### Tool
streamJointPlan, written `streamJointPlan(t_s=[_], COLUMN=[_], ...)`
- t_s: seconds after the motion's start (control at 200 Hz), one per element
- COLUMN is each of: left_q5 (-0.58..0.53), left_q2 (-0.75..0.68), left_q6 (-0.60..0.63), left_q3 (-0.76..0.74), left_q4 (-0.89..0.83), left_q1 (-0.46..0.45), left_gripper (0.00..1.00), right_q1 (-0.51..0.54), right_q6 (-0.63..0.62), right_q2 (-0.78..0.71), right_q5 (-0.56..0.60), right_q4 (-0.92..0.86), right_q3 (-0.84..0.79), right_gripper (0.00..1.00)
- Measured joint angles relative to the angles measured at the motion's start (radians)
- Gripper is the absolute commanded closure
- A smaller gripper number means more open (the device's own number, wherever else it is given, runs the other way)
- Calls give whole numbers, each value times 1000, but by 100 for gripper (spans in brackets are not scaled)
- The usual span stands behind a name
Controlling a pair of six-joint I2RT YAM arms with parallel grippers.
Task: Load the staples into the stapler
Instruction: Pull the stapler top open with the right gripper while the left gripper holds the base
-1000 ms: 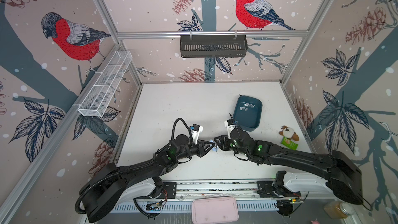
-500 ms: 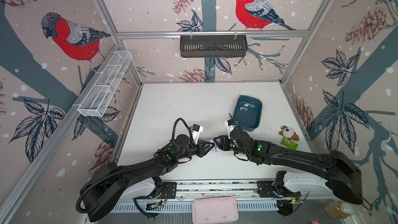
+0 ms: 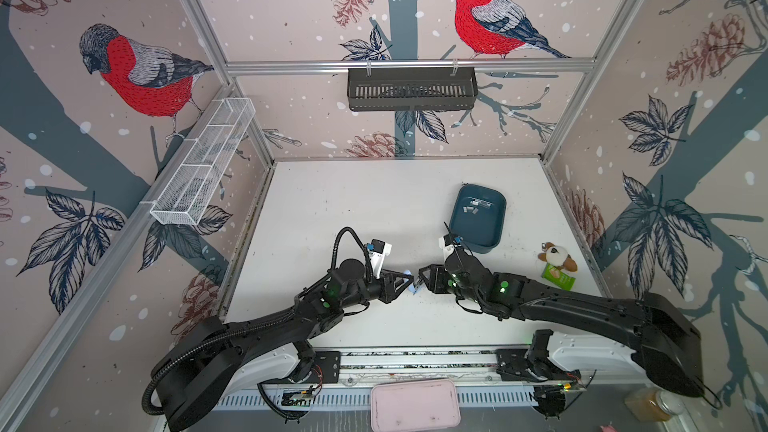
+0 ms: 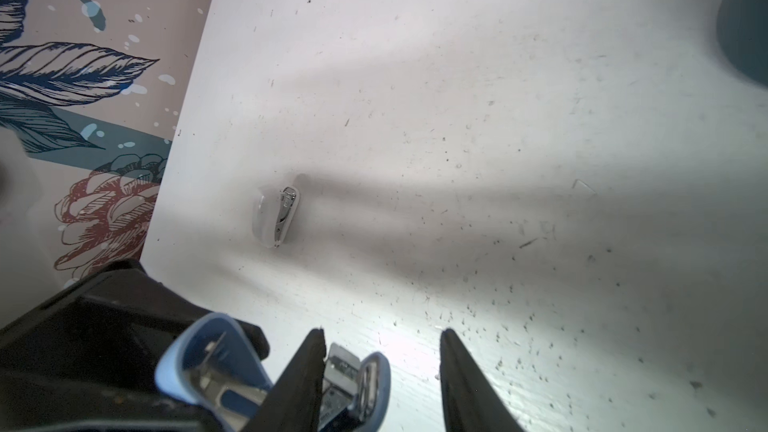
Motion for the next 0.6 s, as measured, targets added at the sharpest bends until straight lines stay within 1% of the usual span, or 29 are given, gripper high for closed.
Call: streamJointPlan(t_s=[0.365, 0.6], left_q5=[-4, -3], left_q2=[-15, -16], left_q6=[0, 0], left_q3=[10, 12], left_q4=[-1, -1], left_q1=[4, 14], left_gripper=[76, 76], right_q1=[11, 12], right_q6=[18, -9], right_q2=[-34, -89], right_q5=[6, -6], right_q4=[-62, -59], right_q3=[-48, -60], right_gripper=[54, 51])
